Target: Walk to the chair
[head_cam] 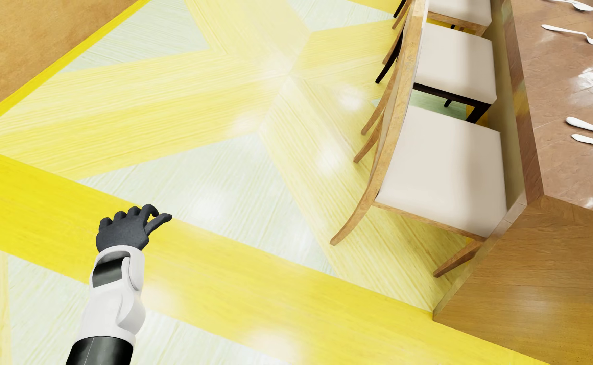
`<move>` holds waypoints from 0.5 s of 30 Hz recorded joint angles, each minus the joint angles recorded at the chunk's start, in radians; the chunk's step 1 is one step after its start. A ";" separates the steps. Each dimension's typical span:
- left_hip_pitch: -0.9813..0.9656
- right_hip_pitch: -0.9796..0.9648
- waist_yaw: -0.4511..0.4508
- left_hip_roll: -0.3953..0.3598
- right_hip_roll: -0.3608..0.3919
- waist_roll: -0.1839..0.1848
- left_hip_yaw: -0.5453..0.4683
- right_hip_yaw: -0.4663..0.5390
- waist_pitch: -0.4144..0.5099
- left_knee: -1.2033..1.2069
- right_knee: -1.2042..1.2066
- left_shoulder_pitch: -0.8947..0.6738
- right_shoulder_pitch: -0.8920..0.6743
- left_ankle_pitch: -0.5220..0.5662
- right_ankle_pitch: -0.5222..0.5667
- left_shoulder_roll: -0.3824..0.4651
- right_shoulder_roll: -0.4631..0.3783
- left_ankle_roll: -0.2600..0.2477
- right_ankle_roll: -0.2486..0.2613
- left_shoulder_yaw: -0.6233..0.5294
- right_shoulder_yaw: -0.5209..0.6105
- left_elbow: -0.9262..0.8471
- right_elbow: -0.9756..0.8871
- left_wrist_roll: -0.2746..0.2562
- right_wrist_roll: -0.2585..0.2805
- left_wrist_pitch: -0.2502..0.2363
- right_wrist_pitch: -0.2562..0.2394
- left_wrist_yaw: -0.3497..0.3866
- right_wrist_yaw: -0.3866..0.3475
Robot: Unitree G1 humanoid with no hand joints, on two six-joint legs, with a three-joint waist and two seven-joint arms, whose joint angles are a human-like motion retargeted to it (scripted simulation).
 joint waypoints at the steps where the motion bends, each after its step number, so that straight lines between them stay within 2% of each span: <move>1: -0.004 -0.014 0.001 0.001 0.001 -0.004 0.020 0.018 0.000 0.005 -0.012 0.019 -0.019 -0.002 0.006 -0.029 -0.002 0.003 -0.004 -0.014 0.000 0.004 -0.032 -0.007 0.002 -0.014 0.007 -0.022 -0.045; 3: -0.030 -0.060 0.005 0.023 0.007 -0.008 0.048 0.037 0.005 0.036 0.004 0.059 -0.055 -0.006 0.005 -0.075 -0.007 0.001 -0.050 -0.059 0.015 0.014 -0.086 0.002 0.012 -0.033 -0.002 -0.051 -0.125; 4: -0.041 -0.092 0.003 0.038 0.018 -0.006 0.055 0.088 0.009 0.049 0.033 0.081 -0.067 -0.006 -0.008 -0.093 -0.008 -0.002 -0.079 -0.100 0.020 0.023 -0.107 0.008 0.030 -0.040 -0.012 -0.052 -0.152; 5: -0.050 -0.136 -0.001 0.052 0.035 -0.002 0.059 0.175 0.014 0.059 0.083 0.100 -0.071 -0.005 -0.023 -0.109 -0.011 -0.006 -0.080 -0.150 0.028 0.037 -0.128 0.018 0.045 -0.054 -0.017 -0.054 -0.165; 7: -0.066 -0.225 -0.005 0.071 0.037 0.007 0.061 0.313 0.022 0.077 0.226 0.125 -0.054 0.000 -0.068 -0.143 -0.021 -0.018 -0.068 -0.237 0.052 0.088 -0.190 0.040 0.040 -0.088 -0.019 -0.072 -0.146; 8: -0.075 -0.256 -0.005 0.082 0.005 0.011 0.059 0.319 0.026 0.088 0.293 0.137 -0.041 0.003 -0.085 -0.161 -0.015 -0.027 -0.084 -0.263 0.054 0.116 -0.225 0.059 0.034 -0.083 -0.022 -0.066 -0.138; 10: -0.106 -0.307 -0.012 0.112 -0.065 0.023 0.038 0.350 0.036 0.150 0.394 0.173 -0.012 -0.007 -0.115 -0.211 0.012 -0.050 -0.127 -0.257 0.039 0.181 -0.296 0.073 0.010 -0.035 -0.014 -0.014 -0.158; 11: -0.123 -0.337 -0.017 0.133 -0.083 0.033 0.024 0.407 0.042 0.198 0.434 0.202 -0.009 -0.021 -0.135 -0.235 0.019 -0.065 -0.131 -0.223 0.031 0.209 -0.320 0.052 -0.012 -0.006 -0.015 0.013 -0.175; 13: -0.157 -0.397 -0.025 0.185 -0.071 0.057 -0.011 0.584 0.057 0.304 0.488 0.270 -0.032 -0.051 -0.164 -0.264 0.022 -0.104 -0.131 -0.135 0.015 0.256 -0.353 -0.018 -0.033 0.047 -0.021 0.051 -0.213; 14: -0.163 -0.416 -0.028 0.209 -0.040 0.069 -0.026 0.693 0.064 0.338 0.497 0.300 -0.051 -0.054 -0.184 -0.264 0.011 -0.127 -0.132 -0.093 0.016 0.288 -0.369 -0.057 -0.031 0.064 -0.031 0.056 -0.217; 15: -0.166 -0.422 -0.031 0.231 0.016 0.078 -0.046 0.820 0.070 0.344 0.500 0.323 -0.073 -0.037 -0.198 -0.237 -0.006 -0.153 -0.120 -0.069 0.023 0.342 -0.379 -0.072 -0.035 0.084 -0.052 0.051 -0.220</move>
